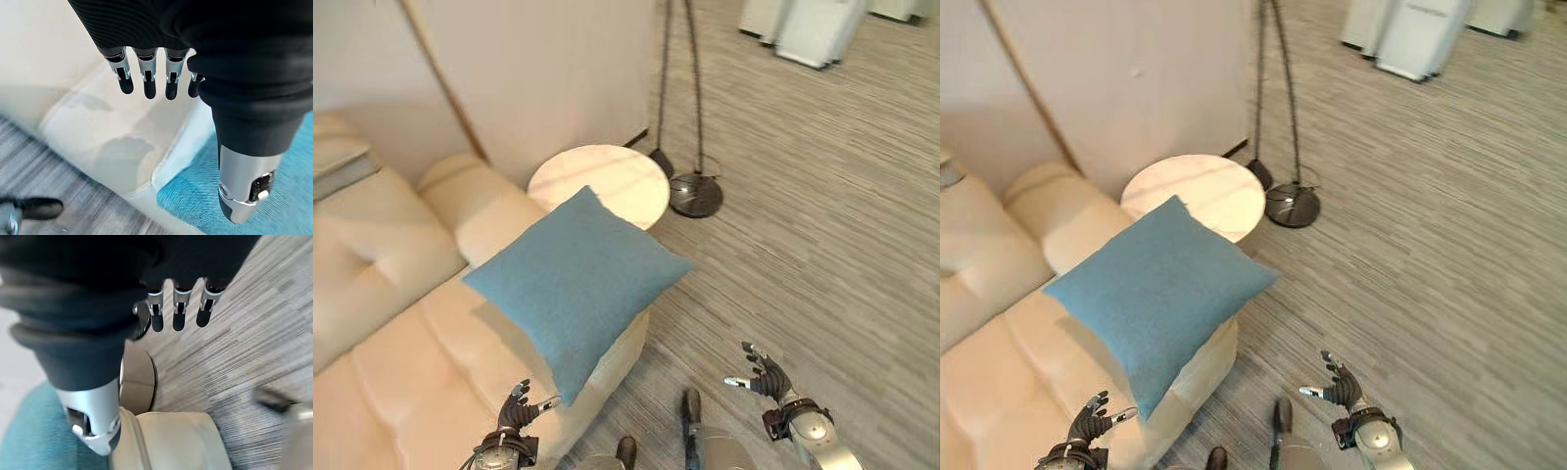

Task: Pick up all the scattered cushions and arrange them neatly on the sofa.

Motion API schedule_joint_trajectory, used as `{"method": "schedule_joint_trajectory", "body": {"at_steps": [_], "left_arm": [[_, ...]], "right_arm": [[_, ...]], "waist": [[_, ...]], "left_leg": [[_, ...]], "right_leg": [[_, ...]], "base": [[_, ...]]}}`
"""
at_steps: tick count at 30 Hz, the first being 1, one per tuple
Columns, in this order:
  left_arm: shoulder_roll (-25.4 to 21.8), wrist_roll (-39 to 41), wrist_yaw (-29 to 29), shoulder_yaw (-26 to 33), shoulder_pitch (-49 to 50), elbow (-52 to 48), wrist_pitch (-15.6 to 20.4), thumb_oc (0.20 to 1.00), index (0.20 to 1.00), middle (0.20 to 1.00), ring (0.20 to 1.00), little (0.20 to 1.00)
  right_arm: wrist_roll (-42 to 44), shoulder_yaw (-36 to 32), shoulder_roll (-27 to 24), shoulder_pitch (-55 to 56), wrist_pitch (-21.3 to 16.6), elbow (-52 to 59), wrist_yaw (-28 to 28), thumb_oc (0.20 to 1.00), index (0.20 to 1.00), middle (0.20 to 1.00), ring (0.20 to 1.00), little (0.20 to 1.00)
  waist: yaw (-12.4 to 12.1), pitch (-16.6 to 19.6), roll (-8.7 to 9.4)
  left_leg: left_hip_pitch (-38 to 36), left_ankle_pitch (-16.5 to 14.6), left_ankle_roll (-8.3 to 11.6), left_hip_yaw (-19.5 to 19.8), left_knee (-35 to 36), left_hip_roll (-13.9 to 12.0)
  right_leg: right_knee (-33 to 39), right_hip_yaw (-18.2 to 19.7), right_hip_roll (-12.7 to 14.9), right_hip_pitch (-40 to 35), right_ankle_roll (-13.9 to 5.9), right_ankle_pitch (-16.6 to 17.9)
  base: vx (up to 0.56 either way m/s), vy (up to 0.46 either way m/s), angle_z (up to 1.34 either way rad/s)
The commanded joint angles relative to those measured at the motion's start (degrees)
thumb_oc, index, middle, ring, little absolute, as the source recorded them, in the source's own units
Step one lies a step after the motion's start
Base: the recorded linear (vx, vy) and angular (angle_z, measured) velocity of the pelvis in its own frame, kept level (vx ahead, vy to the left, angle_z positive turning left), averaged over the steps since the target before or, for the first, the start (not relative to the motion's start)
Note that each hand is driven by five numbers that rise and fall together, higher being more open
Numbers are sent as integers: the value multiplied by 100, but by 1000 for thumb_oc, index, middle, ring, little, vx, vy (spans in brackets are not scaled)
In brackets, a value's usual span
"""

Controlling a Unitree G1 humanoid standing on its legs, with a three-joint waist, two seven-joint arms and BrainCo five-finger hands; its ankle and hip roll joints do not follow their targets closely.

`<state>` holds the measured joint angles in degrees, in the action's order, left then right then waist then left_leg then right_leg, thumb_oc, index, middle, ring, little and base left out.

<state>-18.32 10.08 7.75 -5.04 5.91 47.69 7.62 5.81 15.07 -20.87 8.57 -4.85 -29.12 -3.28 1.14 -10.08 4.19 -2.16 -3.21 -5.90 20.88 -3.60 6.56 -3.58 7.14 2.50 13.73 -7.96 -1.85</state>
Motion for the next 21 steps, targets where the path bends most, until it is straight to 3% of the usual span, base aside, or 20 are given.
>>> {"method": "schedule_joint_trajectory", "body": {"at_steps": [1,2,3,5,8,9,10,12,14,21], "left_arm": [[-215,-90,22,-90,-39,-84,200,1000,1000,1000,1000,1000],[-217,-90,22,-89,-41,-83,200,1000,1000,1000,1000,1000],[-242,-65,14,-92,-42,-95,212,1000,1000,1000,1000,1000],[-262,-45,7,-96,-54,-149,216,1000,1000,1000,1000,1000],[-322,-12,12,-131,-128,-359,220,1000,1000,1000,1000,1000],[-360,-35,-33,-136,-127,-450,211,1000,1000,1000,1000,1000],[-361,-35,-33,-135,-124,-453,209,1000,1000,1000,1000,1000],[-403,-77,-76,-173,-136,-573,202,1000,1000,1000,1000,1000],[-439,-130,-80,-169,-161,-700,193,1000,1000,1000,1000,1000],[-622,25,-82,204,32,-985,224,1000,1000,1000,1000,1000]], "right_arm": [[320,-461,-200,-230,-292,207,-34,1000,1000,1000,1000,1000],[320,-461,-198,-233,-293,206,-33,1000,1000,1000,1000,1000],[374,-472,-225,-245,-320,208,-17,1000,1000,1000,1000,1000],[386,-474,-255,-275,-328,211,-25,1000,1000,1000,1000,1000],[474,-514,-297,-276,-340,224,-56,1000,1000,1000,1000,1000],[474,-538,-288,-223,-315,209,-41,1000,1000,1000,1000,1000],[474,-538,-287,-222,-316,209,-40,1000,1000,1000,1000,1000],[466,-596,-295,-171,-310,195,-46,1000,1000,1000,1000,1000],[392,-716,-349,-165,-262,252,-98,1000,1000,1000,1000,1000],[259,-1138,-608,-209,-284,867,-228,1000,1000,1000,1000,1000]], "waist": [[47,-23,-86],[65,-11,-73],[107,43,-120],[136,57,-113],[241,12,-81],[287,29,-77],[284,30,-74],[313,76,-75],[335,140,-64],[253,348,16]], "left_leg": [[-269,-387,640,-257,-277,108],[-249,-363,641,-242,-269,124],[-162,-396,806,-470,-462,-98],[-7,-313,881,-617,-675,-148],[492,-215,985,-1613,-1323,-516],[547,-238,934,-2341,-1183,-817],[545,-238,933,-2345,-1181,-816],[631,-247,866,-2782,-781,-912],[811,55,902,-3142,-374,-1002],[382,74,842,-3119,135,-901]], "right_leg": [[-105,-228,47,-336,-11,469],[-93,-238,67,-324,-16,483],[-35,-475,119,-506,49,375],[-5,-591,169,-582,78,342],[8,-937,289,-868,210,138],[79,-1146,336,-1051,253,34],[82,-1143,337,-1052,253,35],[156,-1307,353,-1167,262,-31],[257,-1444,308,-1327,248,-112],[215,-1251,179,-1491,235,-150]], "base": [[216,-231,174],[251,-316,207],[101,-149,148],[108,-162,139],[106,-141,76],[106,-109,83],[115,-74,94],[90,-36,62],[198,-13,62],[181,34,-6]]}}
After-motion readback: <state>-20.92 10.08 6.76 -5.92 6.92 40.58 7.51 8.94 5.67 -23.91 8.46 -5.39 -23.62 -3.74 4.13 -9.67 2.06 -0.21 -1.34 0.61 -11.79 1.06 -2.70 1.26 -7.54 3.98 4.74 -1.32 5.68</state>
